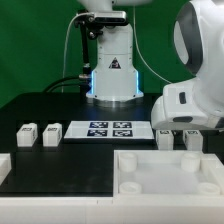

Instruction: Assemble one leg

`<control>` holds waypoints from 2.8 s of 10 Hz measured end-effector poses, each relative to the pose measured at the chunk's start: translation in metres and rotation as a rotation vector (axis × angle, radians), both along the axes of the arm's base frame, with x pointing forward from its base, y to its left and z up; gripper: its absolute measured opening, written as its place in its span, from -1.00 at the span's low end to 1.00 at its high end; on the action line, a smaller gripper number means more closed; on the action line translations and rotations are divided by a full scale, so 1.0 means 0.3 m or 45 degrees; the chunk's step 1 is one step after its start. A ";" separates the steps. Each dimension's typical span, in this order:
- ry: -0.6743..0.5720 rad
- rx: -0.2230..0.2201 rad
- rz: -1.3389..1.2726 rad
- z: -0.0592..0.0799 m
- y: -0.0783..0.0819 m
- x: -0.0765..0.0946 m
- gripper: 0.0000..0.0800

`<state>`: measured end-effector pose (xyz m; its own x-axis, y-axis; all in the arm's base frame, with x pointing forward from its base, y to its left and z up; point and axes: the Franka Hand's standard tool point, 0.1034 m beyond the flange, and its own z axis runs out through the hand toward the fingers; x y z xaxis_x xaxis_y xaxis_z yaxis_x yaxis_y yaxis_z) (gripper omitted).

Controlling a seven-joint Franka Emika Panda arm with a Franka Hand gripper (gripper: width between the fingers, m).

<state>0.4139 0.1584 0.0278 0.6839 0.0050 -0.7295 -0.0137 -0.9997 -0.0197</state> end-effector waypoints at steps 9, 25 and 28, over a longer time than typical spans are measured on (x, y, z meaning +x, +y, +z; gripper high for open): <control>0.025 -0.022 -0.014 -0.070 0.033 -0.054 0.31; -0.552 0.073 0.004 0.339 -0.110 0.291 -0.27; -0.991 0.089 -0.014 0.318 -0.105 0.300 -0.27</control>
Offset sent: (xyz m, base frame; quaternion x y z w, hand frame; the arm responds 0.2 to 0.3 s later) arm -0.0186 0.0214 -0.0254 0.0163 -0.0110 0.0399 0.9990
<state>0.5038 0.1268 0.1232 0.9990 0.0235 -0.0377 0.0200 -0.9957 -0.0904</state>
